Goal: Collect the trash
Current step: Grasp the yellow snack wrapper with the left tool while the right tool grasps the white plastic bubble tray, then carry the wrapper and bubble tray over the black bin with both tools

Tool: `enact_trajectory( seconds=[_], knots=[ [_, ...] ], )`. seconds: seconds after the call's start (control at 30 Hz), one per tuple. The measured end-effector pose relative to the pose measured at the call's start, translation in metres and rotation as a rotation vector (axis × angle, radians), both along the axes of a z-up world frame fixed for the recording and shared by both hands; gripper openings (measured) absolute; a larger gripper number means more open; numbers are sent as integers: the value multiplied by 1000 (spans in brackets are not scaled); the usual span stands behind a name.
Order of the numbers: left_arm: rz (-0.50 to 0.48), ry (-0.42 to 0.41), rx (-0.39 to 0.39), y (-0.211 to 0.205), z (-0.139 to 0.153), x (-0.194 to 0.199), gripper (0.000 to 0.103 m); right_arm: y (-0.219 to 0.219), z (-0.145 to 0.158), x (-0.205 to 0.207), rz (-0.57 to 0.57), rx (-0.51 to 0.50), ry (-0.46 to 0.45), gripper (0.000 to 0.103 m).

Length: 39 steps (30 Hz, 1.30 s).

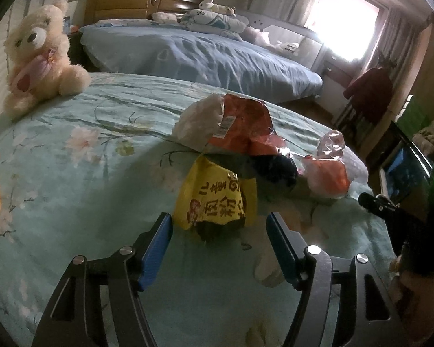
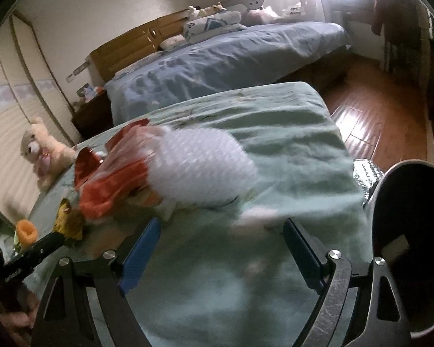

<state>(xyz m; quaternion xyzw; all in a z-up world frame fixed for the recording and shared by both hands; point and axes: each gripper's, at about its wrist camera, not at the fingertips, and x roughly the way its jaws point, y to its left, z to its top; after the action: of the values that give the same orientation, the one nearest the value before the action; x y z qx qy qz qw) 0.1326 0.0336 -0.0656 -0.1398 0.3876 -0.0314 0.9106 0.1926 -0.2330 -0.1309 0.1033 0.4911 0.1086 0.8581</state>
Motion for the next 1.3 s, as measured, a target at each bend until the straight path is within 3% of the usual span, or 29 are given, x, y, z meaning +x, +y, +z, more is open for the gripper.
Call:
enact_trajectory(
  seconds=[0.13,0.23,0.27,0.33,0.4,0.47,0.67,1.03,1.3],
  knots=[
    [-5,9,3,-1,-3,9,65,1,-5,14,22,8,0,84],
    [-15,14,4,-2,-5,15,59,0,-9,22,31,7,7,73],
    [-20,18,2,-2,-6,17,56,0,-10,25,33,10,12,65],
    [-37,33,-9,-2,-10,21,39,0,-13,28,38,15,22,46],
    [-51,42,-18,-2,-12,24,29,-1,-13,28,40,20,23,23],
    [-55,34,-18,-2,-12,23,24,-2,-12,26,37,20,15,11],
    [-66,2,-4,-3,-8,13,14,-11,-3,7,24,28,3,10],
    [-131,-41,-27,-18,6,-17,13,-37,18,-39,-36,54,-22,10],
    [-238,-71,-27,-49,17,-34,13,-58,25,-63,-89,71,-23,10]
  ],
)
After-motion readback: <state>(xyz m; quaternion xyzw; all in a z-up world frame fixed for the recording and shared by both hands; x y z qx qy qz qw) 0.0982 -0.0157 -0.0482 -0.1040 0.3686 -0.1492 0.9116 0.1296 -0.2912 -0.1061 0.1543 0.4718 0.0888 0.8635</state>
